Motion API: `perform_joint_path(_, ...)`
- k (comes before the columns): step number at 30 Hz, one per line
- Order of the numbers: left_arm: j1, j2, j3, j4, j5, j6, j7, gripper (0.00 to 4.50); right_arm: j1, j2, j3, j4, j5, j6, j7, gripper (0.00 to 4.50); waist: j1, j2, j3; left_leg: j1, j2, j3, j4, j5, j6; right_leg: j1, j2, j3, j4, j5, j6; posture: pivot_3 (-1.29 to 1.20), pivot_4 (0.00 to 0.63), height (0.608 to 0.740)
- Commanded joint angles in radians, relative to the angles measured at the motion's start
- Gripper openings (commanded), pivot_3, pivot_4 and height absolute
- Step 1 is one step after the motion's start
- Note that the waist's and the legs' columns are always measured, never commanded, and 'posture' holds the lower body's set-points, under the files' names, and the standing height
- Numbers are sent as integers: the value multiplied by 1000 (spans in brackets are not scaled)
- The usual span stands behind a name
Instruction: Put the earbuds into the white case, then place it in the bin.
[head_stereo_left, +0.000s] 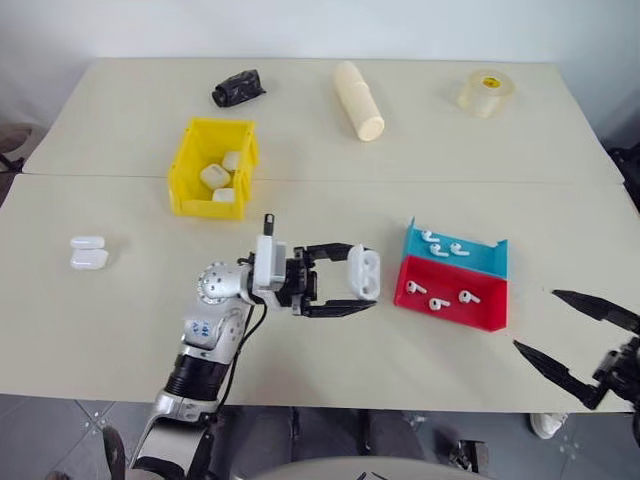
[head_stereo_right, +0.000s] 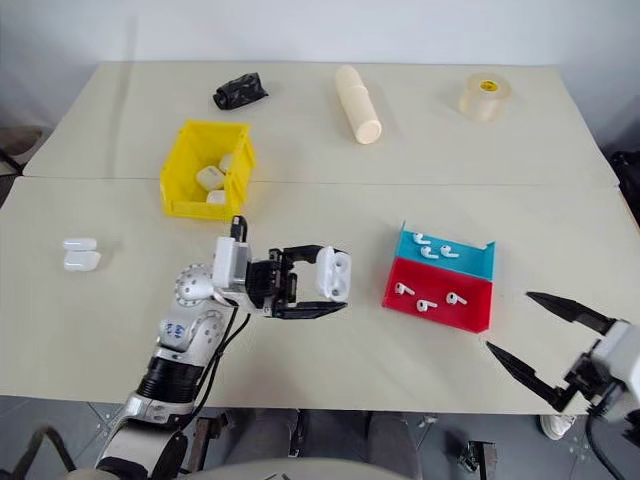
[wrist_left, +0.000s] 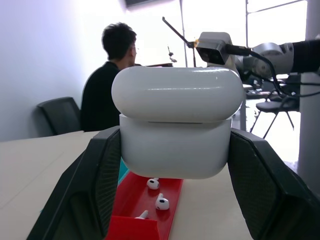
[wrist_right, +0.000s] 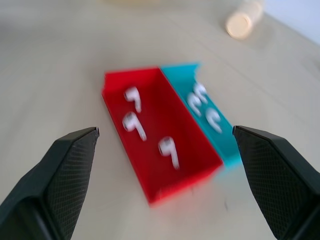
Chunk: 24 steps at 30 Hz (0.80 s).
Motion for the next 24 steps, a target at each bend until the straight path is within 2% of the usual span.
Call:
perform_joint_path(1, -12, -26, -24, -18, -10, -38, -10, 2965, 37, 2, -63, -19, 9, -9, -4, 4500, 1, 0, 0, 0, 0, 0, 0, 0, 0, 0, 0, 0, 0, 0, 0, 0, 150, 740)
perform_joint_path(4, 0, -29, -37, -46, -22, -34, -13, 2965, 40, -34, -51, -57, -6, 60, -48, 4500, 4, 0, 0, 0, 0, 0, 1, 0, 0, 0, 0, 1, 0, 0, 0, 0, 150, 740)
perform_joint_path(8, 26, -16, -43, -68, -26, -30, -15, 2965, -22, -217, 13, -164, -7, 379, -187, 4500, 0, 2, -1, 1, 0, 1, 1, 0, 0, 0, 0, 3, 0, 0, 0, 0, 150, 740)
perform_joint_path(12, 46, 4, -42, -76, -19, -26, -5, 2965, -141, -404, 85, -225, 61, 661, -254, 4500, 6, 2, -1, 0, 1, 0, 1, 0, 0, -1, 0, 3, 1, 0, 0, 0, 150, 740)
perform_joint_path(15, 56, 16, -37, -82, -16, -19, 12, 2965, -346, -567, 222, -235, 171, 901, -332, 4500, 8, 2, -1, -2, 4, -2, 3, 0, 0, -1, 0, 2, 0, 0, 0, 0, 150, 740)
perform_joint_path(19, 68, 23, -42, -90, -9, -19, 27, 2965, -542, -661, 421, -244, 189, 1008, -361, 4500, 12, 2, -1, -4, 4, -4, 4, 0, 1, 0, -1, -1, -2, 0, 1, 0, 150, 740)
perform_joint_path(24, 69, 18, -49, -101, -2, -17, 52, 2965, -690, -700, 619, -215, 118, 1039, -367, 4500, 9, 1, -1, -5, 3, -5, 5, 0, 1, -1, -2, -3, -3, 1, 1, 0, 150, 740)
